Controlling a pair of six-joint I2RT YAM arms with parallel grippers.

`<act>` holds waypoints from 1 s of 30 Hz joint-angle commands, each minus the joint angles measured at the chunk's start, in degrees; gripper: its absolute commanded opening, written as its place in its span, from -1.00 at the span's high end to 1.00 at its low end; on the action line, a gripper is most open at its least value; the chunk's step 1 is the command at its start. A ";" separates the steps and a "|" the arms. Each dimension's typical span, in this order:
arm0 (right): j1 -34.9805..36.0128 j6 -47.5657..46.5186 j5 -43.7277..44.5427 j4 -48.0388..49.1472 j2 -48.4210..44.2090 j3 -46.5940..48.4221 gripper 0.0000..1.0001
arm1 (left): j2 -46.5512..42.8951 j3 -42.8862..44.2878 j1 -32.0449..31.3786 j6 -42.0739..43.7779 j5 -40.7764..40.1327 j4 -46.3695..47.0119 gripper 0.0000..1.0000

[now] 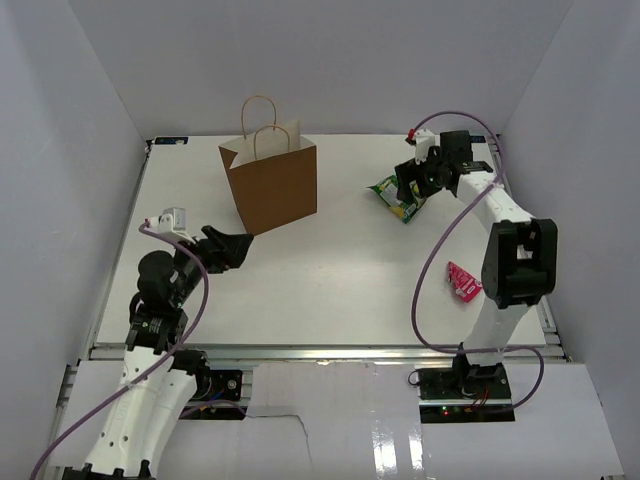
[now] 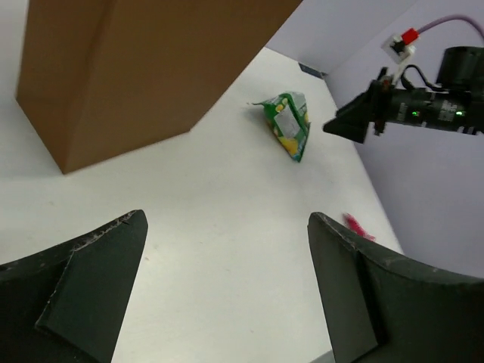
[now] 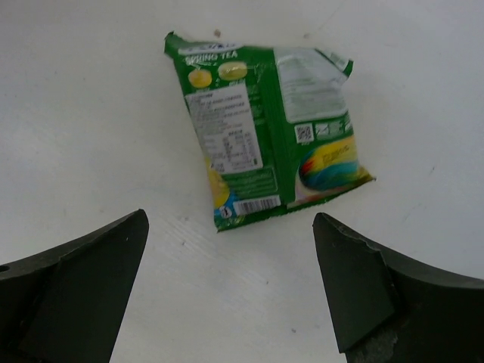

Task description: Place the snacks into the paper bag

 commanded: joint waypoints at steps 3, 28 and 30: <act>-3.00 3.63 -4.59 2.93 12.02 14.89 -0.91 | -7.71 -8.13 0.19 -15.50 3.15 3.34 -0.96; -5.12 3.55 -21.12 -0.05 24.88 20.99 0.84 | 6.69 -14.30 -1.57 -28.70 15.72 16.79 -0.96; -5.12 2.85 -22.35 -0.93 23.65 20.02 0.85 | 9.77 -13.68 -3.50 -28.70 15.11 17.41 -0.96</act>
